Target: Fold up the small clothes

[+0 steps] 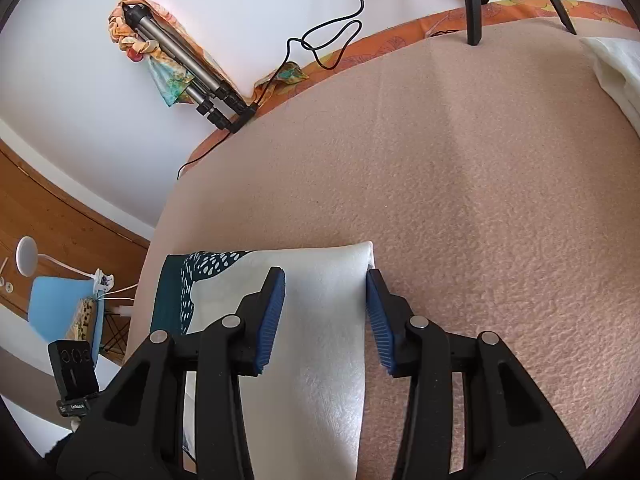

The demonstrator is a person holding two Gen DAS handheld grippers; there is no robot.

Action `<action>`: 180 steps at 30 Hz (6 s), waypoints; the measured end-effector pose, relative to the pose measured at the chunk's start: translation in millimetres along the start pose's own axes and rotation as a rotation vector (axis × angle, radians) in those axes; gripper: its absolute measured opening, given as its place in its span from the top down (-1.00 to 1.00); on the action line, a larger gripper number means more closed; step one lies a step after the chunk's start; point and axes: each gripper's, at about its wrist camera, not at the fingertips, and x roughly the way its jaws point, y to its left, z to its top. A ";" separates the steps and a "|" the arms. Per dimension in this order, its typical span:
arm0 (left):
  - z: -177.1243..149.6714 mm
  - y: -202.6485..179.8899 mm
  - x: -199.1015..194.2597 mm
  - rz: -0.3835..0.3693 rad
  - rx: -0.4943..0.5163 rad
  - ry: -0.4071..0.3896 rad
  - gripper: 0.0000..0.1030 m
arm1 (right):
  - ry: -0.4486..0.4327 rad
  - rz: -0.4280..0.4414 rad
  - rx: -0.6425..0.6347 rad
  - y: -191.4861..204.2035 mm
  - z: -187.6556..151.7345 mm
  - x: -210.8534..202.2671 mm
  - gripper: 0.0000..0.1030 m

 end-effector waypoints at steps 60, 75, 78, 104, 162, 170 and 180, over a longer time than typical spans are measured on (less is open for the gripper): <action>23.7 -77.0 84.3 0.148 0.225 -0.002 0.82 | -0.124 -0.229 -0.125 -5.5 49.6 -69.2 0.93; 26.2 -75.6 97.7 0.056 0.185 0.017 0.15 | -0.041 -0.126 0.040 -79.3 29.2 -63.1 0.02; 26.1 -83.9 107.5 0.073 0.238 0.031 0.62 | -0.044 -0.094 0.017 -77.0 23.8 -51.2 0.01; 38.9 -171.9 84.8 -0.044 0.410 -0.098 0.90 | -0.200 -0.246 -0.273 12.8 62.5 -152.7 0.92; 15.6 -364.2 242.1 0.026 0.761 -0.025 -0.55 | -0.352 -0.717 -0.061 -207.0 116.4 -307.0 -0.17; -1.2 -373.6 196.3 0.023 0.806 -0.072 -0.56 | -0.376 -0.726 -0.091 -160.4 92.7 -320.5 -0.38; -23.9 -371.2 120.5 -0.004 0.820 -0.148 -0.57 | -0.439 -0.733 -0.102 -89.5 53.5 -347.1 -0.63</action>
